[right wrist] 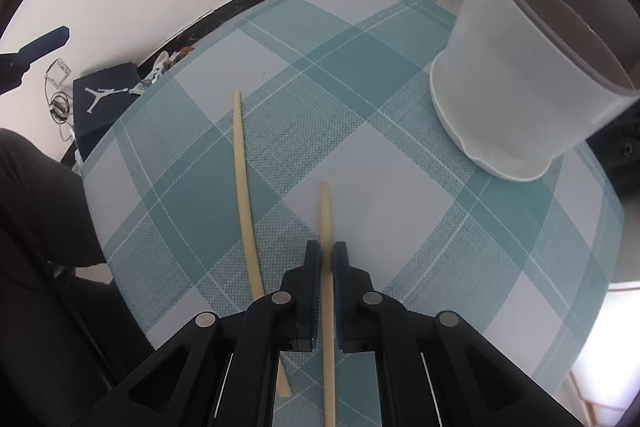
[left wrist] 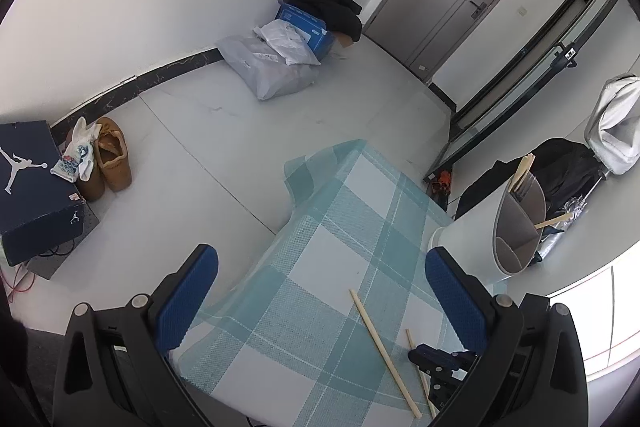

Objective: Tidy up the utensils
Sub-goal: 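Lift the chopstick with the right gripper while the left gripper grasps the last chopstick, then carry both held chopsticks up over the white holder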

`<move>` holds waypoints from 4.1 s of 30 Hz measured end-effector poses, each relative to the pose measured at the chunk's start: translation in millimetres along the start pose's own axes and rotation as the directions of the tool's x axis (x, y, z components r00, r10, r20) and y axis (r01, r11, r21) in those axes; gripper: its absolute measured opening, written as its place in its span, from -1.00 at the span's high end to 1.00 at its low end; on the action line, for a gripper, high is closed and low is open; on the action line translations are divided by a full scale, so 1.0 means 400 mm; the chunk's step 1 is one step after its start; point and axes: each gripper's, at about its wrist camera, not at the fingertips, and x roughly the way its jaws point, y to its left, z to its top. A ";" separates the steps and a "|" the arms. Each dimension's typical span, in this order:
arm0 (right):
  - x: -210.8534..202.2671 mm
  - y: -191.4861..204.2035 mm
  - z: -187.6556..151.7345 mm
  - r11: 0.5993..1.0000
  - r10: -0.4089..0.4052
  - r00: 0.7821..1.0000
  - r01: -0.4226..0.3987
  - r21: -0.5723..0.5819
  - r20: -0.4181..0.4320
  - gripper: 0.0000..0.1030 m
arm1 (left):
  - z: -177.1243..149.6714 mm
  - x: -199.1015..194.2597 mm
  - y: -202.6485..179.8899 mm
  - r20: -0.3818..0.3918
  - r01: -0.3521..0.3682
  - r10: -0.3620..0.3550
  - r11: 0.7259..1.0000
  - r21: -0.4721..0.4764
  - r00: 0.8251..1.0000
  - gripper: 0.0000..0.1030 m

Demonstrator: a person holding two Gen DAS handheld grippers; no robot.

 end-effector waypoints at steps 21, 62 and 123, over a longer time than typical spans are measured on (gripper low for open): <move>-0.097 -0.247 -0.098 0.813 0.167 0.915 -0.338 0.474 0.366 0.93 | -0.119 0.150 -0.108 -0.142 -0.159 0.194 0.961 0.227 0.971 -0.98; -0.263 -0.346 -0.192 0.801 0.015 0.796 -0.372 0.468 0.605 0.93 | -0.118 0.106 -0.307 0.052 -0.054 0.044 0.974 0.222 0.998 0.95; -0.695 -0.389 0.030 0.887 -0.268 0.587 -0.159 0.433 0.764 0.93 | 0.155 -0.151 -0.605 0.069 0.354 -0.428 0.818 0.454 0.901 0.96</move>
